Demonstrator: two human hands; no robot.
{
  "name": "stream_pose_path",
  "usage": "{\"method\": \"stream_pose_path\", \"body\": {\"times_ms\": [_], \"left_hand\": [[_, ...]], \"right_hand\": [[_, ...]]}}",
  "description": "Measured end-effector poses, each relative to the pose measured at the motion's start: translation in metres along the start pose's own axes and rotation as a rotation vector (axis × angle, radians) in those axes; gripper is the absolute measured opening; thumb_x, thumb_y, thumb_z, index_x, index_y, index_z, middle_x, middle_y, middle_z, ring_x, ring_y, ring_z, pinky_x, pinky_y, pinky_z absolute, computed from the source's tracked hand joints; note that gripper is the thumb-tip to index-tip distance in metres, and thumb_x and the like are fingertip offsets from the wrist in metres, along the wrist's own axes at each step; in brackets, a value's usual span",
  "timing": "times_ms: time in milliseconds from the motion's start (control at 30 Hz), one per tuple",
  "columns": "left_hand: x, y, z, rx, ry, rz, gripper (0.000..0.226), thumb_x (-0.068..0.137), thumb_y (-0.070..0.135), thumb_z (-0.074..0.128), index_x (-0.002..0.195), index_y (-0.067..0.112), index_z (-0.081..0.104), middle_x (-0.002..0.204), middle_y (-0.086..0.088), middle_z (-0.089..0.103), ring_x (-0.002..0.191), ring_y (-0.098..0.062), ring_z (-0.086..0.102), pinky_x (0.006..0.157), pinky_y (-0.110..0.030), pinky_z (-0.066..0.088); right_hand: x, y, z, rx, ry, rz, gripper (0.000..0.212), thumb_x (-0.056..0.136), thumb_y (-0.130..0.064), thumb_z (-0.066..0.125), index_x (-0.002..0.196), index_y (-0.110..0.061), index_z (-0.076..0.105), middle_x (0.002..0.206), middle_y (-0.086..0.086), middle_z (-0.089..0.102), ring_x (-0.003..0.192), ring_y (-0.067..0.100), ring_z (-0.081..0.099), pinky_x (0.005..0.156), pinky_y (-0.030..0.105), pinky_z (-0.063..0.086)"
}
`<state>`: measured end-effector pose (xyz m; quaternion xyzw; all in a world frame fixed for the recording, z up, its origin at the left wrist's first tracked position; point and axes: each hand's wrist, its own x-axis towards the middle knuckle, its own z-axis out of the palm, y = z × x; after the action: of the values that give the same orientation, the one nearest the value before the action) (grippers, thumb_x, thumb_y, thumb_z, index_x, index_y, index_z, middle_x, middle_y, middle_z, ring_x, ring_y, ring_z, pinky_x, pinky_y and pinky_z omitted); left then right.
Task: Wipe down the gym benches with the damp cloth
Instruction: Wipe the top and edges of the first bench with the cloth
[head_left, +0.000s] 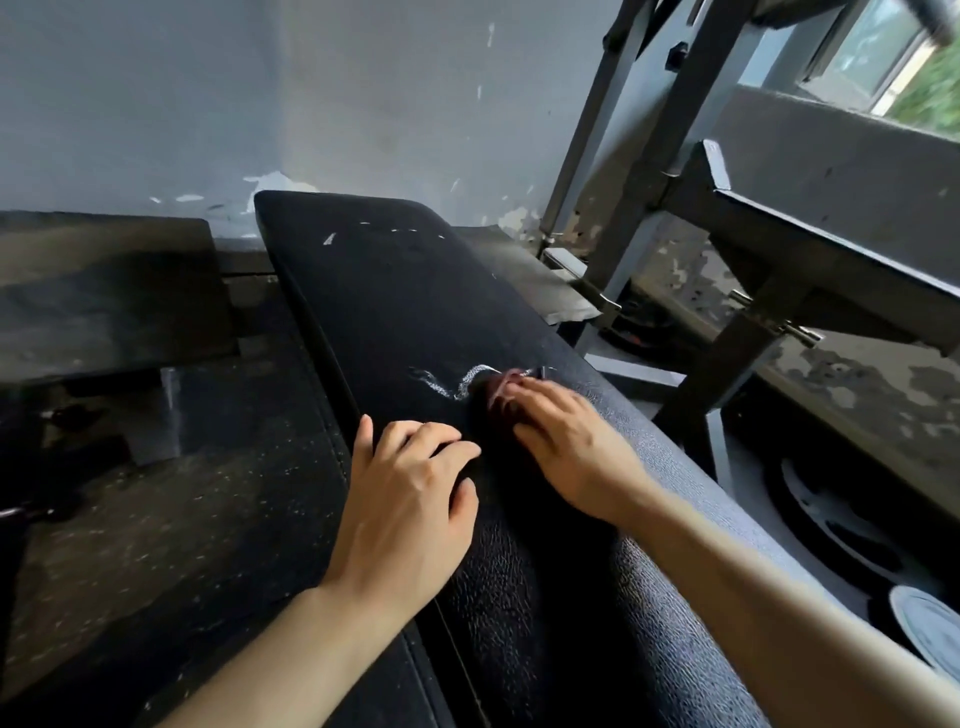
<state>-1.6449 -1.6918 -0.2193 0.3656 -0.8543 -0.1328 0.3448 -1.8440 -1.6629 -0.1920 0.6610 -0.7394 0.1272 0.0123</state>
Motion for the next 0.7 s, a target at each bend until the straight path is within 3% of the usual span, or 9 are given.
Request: {"method": "stream_pose_path", "body": {"times_ms": [167, 267, 400, 500, 633, 700], "left_hand": [[0.005, -0.012, -0.006, 0.001, 0.04, -0.032, 0.023, 0.08, 0.018, 0.062, 0.1, 0.021, 0.074, 0.102, 0.008, 0.067, 0.097, -0.02, 0.061, 0.104, -0.058, 0.036], [0.009, -0.02, -0.009, 0.003, 0.027, -0.054, 0.025, 0.08, 0.018, 0.06, 0.101, 0.022, 0.073, 0.103, 0.009, 0.066, 0.099, -0.019, 0.06, 0.104, -0.058, 0.036], [0.015, -0.024, -0.008, 0.005, 0.004, -0.081, 0.028, 0.08, 0.011, 0.07, 0.105, 0.022, 0.072, 0.109, 0.008, 0.065, 0.104, -0.019, 0.059, 0.106, -0.058, 0.035], [0.017, -0.025, -0.009, -0.008, -0.005, -0.09, 0.029, 0.08, 0.011, 0.071, 0.107, 0.021, 0.072, 0.11, 0.007, 0.065, 0.105, -0.02, 0.059, 0.105, -0.059, 0.036], [0.016, -0.031, -0.014, 0.027, -0.002, -0.097, 0.029, 0.078, 0.013, 0.075, 0.107, 0.017, 0.072, 0.109, 0.004, 0.066, 0.104, -0.023, 0.06, 0.103, -0.058, 0.037], [0.016, -0.037, -0.02, 0.043, 0.002, -0.091, 0.03, 0.076, 0.013, 0.077, 0.106, 0.015, 0.072, 0.107, 0.002, 0.067, 0.1, -0.024, 0.062, 0.098, -0.051, 0.043]], "right_hand": [[0.052, 0.042, -0.005, -0.065, -0.002, 0.392, 0.042, 0.1, -0.029, 0.041, 0.141, -0.018, 0.043, 0.147, 0.01, 0.041, 0.133, 0.032, 0.036, 0.111, 0.036, 0.026], [0.077, 0.018, 0.005, -0.063, 0.017, 0.362, 0.042, 0.1, -0.025, 0.04, 0.14, -0.013, 0.043, 0.146, 0.014, 0.042, 0.132, 0.034, 0.036, 0.108, 0.033, 0.023], [0.082, -0.025, 0.017, -0.053, 0.04, 0.156, 0.047, 0.101, -0.027, 0.041, 0.146, -0.017, 0.037, 0.152, 0.005, 0.036, 0.139, 0.028, 0.028, 0.112, 0.029, 0.016], [0.067, -0.016, 0.014, -0.047, -0.011, 0.043, 0.048, 0.101, -0.029, 0.042, 0.148, -0.02, 0.035, 0.155, 0.0, 0.032, 0.142, 0.025, 0.026, 0.116, 0.03, 0.016], [0.073, 0.022, 0.002, -0.062, -0.007, 0.19, 0.045, 0.1, -0.027, 0.044, 0.144, -0.018, 0.041, 0.152, 0.005, 0.036, 0.139, 0.025, 0.032, 0.115, 0.03, 0.02], [0.078, 0.022, 0.001, -0.063, 0.007, 0.302, 0.045, 0.101, -0.027, 0.041, 0.145, -0.017, 0.039, 0.152, 0.007, 0.036, 0.139, 0.027, 0.03, 0.114, 0.032, 0.02]]}}
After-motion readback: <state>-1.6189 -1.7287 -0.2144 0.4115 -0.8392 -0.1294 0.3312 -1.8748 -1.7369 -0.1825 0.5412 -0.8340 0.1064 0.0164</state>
